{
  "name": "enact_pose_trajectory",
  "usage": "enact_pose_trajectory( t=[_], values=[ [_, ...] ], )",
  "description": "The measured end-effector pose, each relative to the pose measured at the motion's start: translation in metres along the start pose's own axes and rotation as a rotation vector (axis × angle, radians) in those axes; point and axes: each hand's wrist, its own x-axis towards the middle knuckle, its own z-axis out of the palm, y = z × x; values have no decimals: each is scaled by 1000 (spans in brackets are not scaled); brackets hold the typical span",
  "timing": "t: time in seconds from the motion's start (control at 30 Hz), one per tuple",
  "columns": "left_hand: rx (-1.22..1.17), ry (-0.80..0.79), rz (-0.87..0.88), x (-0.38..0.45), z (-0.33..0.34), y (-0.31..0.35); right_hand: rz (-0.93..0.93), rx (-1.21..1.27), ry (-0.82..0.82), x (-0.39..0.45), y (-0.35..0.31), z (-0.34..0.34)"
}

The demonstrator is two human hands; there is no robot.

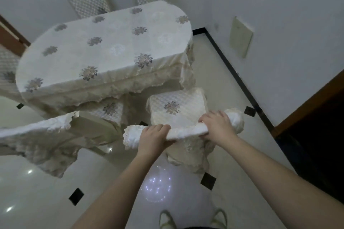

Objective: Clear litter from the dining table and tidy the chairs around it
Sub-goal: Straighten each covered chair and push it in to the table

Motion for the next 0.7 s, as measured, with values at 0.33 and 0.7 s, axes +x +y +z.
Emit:
enact_pose_trajectory(
  t=[0.33,0.7],
  values=[
    [-3,-231,-220,-6,-12,-51,28,-61,-92,8,12,-6],
    [-2,-173,-237,-8,-14,-43,65,-81,-91,8,11,0]
  ],
)
